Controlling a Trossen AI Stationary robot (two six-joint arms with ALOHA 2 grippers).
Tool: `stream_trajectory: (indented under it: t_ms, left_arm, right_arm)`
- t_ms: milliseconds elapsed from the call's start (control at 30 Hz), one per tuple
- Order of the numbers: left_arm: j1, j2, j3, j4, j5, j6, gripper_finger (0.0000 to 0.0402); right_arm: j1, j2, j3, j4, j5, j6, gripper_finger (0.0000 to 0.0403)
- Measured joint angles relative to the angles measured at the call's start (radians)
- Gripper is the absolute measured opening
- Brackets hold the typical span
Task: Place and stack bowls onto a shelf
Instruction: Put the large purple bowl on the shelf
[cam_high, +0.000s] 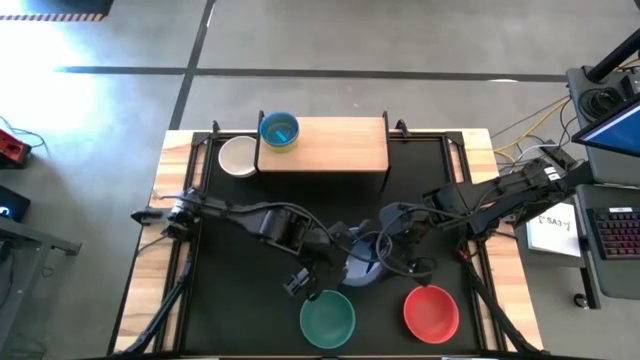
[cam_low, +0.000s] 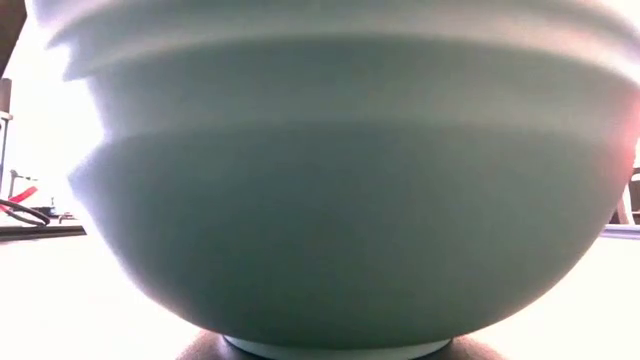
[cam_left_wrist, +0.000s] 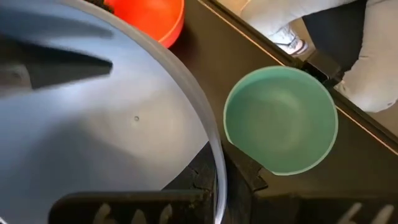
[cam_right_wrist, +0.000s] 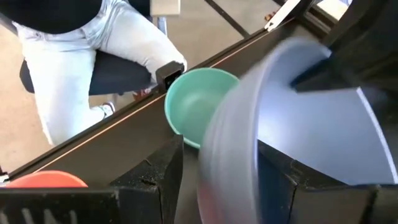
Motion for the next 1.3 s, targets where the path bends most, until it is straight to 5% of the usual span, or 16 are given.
stream_trajectory:
  t_ms: [300, 633, 733, 1300]
  left_arm:
    - [0.011, 0.004, 0.004, -0.002, 0.003, 0.047, 0.0]
    - [0.013, 0.012, 0.004, 0.012, 0.0, 0.001, 0.0001]
    - [0.015, 0.013, 0.003, 0.016, -0.003, -0.015, 0.0008]
    - [0.023, 0.015, 0.01, -0.027, -0.074, -0.009, 0.0141]
  right_arm:
    - [0.0, 0.0, -0.059, 0.003, 0.0, -0.004, 0.0134]
    - [0.001, 0.0, -0.054, -0.001, -0.022, -0.003, 0.0024]
    - [0.002, 0.0, -0.054, -0.001, -0.032, 0.009, 0.0017]
    - [-0.025, 0.0, -0.053, -0.005, 0.0, 0.242, 0.0015]
